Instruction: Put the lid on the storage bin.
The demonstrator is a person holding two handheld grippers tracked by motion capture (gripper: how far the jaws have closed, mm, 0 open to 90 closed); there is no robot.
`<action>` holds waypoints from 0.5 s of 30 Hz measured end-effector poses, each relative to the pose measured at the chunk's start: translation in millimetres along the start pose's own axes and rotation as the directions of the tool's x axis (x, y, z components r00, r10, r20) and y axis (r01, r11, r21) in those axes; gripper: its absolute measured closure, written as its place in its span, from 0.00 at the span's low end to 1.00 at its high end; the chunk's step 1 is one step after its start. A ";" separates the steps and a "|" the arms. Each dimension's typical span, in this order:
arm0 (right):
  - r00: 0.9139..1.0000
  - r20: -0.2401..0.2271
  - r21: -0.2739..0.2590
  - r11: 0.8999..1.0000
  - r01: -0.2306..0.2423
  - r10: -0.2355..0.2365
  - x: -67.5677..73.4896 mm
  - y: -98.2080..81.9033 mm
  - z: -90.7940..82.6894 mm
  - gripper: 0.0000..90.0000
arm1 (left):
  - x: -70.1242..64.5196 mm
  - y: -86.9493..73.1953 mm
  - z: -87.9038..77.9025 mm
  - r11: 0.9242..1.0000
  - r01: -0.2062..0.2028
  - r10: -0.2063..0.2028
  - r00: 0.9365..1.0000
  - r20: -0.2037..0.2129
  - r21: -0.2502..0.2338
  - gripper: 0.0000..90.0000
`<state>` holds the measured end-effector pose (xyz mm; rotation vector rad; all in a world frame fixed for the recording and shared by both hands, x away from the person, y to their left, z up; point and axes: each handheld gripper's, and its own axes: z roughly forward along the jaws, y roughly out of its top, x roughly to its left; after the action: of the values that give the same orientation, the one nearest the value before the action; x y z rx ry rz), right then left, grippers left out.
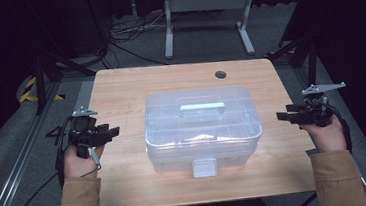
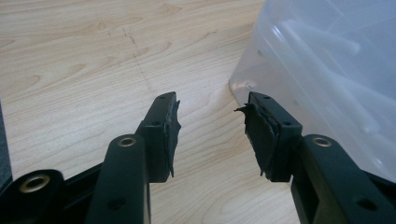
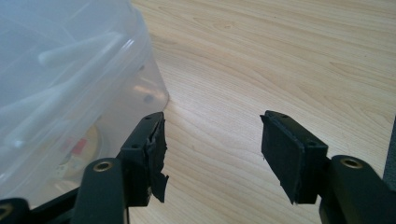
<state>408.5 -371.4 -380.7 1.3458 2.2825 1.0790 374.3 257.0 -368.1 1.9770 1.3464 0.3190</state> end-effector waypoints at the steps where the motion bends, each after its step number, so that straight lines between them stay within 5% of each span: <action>1: 1.000 0.002 0.004 1.000 0.001 -0.001 -1.6 -1.1 2.6 0.45 | 1.2 -0.7 1.9 1.000 0.004 -0.004 1.000 0.007 0.001 0.60; 15: 0.999 0.004 0.045 0.998 -0.052 0.052 -20.4 -17.0 31.3 0.47 | 4.8 -8.2 28.2 0.999 -0.021 0.022 1.000 -0.018 0.042 0.59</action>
<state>426.3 -379.1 -416.9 1.4311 2.2946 1.0467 386.3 251.1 -394.7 2.0290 1.3539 0.3219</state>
